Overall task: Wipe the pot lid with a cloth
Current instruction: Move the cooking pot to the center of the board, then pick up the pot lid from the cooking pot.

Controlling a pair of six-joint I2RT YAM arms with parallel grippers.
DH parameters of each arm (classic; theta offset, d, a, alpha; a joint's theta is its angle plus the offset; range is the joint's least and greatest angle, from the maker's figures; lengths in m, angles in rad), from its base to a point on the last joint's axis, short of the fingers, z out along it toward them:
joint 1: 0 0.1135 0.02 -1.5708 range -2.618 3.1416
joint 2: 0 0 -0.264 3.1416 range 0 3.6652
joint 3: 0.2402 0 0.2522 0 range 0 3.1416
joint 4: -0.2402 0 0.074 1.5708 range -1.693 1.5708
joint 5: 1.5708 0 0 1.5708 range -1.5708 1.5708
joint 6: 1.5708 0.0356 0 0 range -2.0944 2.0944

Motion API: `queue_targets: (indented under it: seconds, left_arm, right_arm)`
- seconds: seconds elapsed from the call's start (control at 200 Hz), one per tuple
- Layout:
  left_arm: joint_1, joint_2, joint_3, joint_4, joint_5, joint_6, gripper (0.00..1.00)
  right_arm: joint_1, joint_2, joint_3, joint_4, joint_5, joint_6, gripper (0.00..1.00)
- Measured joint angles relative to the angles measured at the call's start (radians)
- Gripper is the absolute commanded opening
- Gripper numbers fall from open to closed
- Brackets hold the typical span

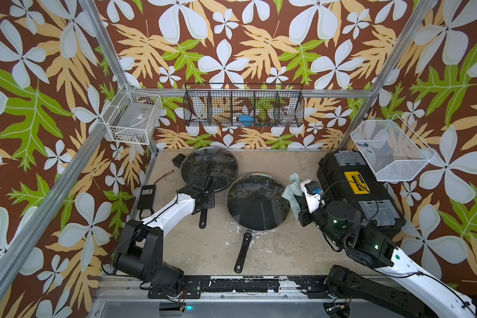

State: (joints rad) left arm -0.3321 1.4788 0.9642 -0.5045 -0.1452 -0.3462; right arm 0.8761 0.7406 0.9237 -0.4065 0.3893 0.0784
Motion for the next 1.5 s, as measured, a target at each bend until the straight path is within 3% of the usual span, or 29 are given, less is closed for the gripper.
queue_targets:
  seconds: [0.506, 0.546, 0.606, 0.666, 0.957, 1.142, 1.282, 1.503]
  left_arm:
    - [0.0, -0.153, -0.101, -0.133, 0.024, -0.123, 0.23]
    - [0.0, -0.155, -0.103, -0.13, 0.024, -0.123, 0.3]
    - [0.0, -0.154, -0.103, -0.128, 0.023, -0.125, 0.54]
    - [0.0, -0.151, -0.093, -0.136, 0.019, -0.132, 0.66]
    - [0.001, -0.229, -0.043, -0.193, 0.027, -0.145, 1.0]
    - [0.001, -0.302, -0.034, -0.269, 0.047, -0.145, 1.0]
    - [0.001, -0.327, 0.073, -0.329, 0.045, -0.137, 1.0]
    - [0.001, -0.168, 0.347, -0.365, -0.02, -0.043, 0.99]
  right_arm:
    - [0.0, 0.015, -0.011, 0.002, -0.024, -0.004, 0.0]
    - [-0.001, 0.016, -0.011, 0.002, -0.024, -0.004, 0.0]
    - [-0.002, 0.016, -0.01, 0.002, -0.024, -0.004, 0.0]
    - [-0.003, 0.016, -0.007, 0.002, -0.023, -0.005, 0.0]
    - [-0.003, 0.027, -0.001, 0.003, -0.023, -0.007, 0.0]
    - [-0.003, 0.064, 0.021, 0.018, -0.025, -0.013, 0.0]
    - [-0.004, 0.087, 0.034, 0.025, -0.042, -0.025, 0.0]
    - [-0.005, 0.097, 0.034, 0.048, -0.045, -0.031, 0.0]
